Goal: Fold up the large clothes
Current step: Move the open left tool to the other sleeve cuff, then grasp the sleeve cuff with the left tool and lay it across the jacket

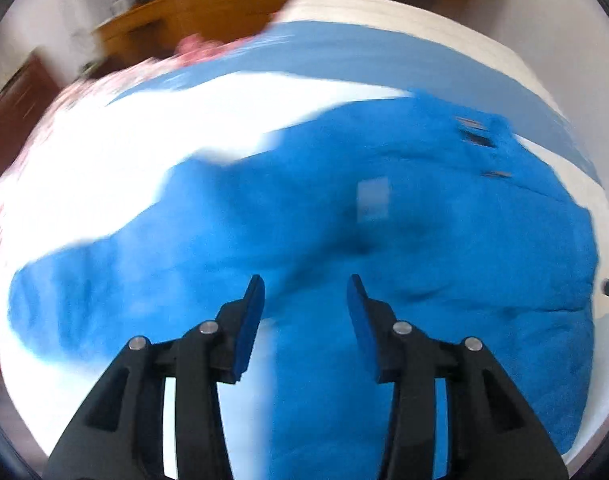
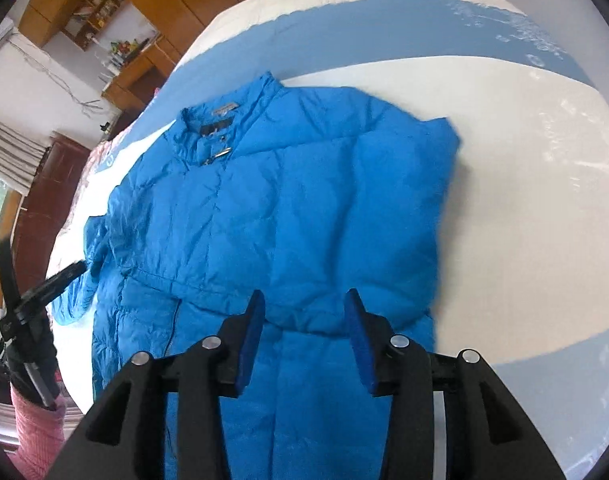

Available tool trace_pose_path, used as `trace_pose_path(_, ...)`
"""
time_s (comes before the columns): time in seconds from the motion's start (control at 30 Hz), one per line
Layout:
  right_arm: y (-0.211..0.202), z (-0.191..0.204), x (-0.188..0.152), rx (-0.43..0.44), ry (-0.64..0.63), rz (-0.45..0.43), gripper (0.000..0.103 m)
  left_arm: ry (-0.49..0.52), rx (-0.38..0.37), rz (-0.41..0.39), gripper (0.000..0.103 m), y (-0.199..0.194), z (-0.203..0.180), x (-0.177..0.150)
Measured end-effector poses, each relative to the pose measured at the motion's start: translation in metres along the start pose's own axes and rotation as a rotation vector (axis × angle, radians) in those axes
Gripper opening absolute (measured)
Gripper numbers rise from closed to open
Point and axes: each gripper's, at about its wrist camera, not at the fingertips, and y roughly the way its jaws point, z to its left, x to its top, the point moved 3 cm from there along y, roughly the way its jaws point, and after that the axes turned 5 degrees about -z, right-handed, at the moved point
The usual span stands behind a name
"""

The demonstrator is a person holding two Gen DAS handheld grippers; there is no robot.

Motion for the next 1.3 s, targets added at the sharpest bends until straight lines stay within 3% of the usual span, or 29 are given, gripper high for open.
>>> trace_pose_path(0.23, -0.005, -0.005, -0.005, 0.002, 0.004, 0.000, 0.042, -0.371, 0.315, 0.081, 0.042, -0.025, 0.195, -0.069)
trace_pose_path(0.3, -0.001, -0.005, -0.006, -0.002, 0.006, 0.006, 0.042, -0.471, 0.371, 0.087, 0.042, -0.032, 0.239, -0.086)
trace_pose_path(0.37, 0.003, -0.006, -0.005, -0.004, 0.016, 0.014, 0.042, -0.564, 0.388, 0.095, 0.042, -0.033, 0.272, -0.098)
trace_pose_path(0.47, 0.007, -0.004, -0.004, -0.012, 0.014, 0.017, 0.042, -0.694, 0.314, 0.081, 0.042, -0.026, 0.307, -0.106)
trace_pose_path(0.6, 0.011, -0.004, -0.005, -0.026, 0.015, 0.024, 0.042, -0.751, 0.258, 0.073, 0.044, -0.008, 0.321, -0.103)
trace_pose_path(0.77, 0.012, -0.007, -0.007, -0.039, 0.020, 0.027, 0.042, -0.771, 0.259, 0.059, 0.043, 0.000, 0.326, -0.096)
trace_pose_path(0.87, 0.016, -0.009, -0.008, -0.040, 0.032, 0.036, 0.042, -0.789, 0.195, 0.041, 0.015, 0.010, 0.335, -0.087)
trace_pose_path(0.97, 0.020, -0.010, -0.009, -0.043, 0.034, 0.042, 0.042, -0.805, 0.198, 0.019, 0.005, 0.012, 0.337, -0.085)
trace_pose_path(1.1, 0.021, -0.013, -0.011, -0.044, 0.044, 0.046, 0.042, -0.803, 0.203, -0.107, 0.002, -0.015, 0.324, -0.072)
trace_pose_path(1.3, 0.002, -0.016, -0.008, -0.040, 0.047, 0.005, 0.042, -0.634, 0.117, -0.297, 0.001, -0.072, 0.254, -0.020)
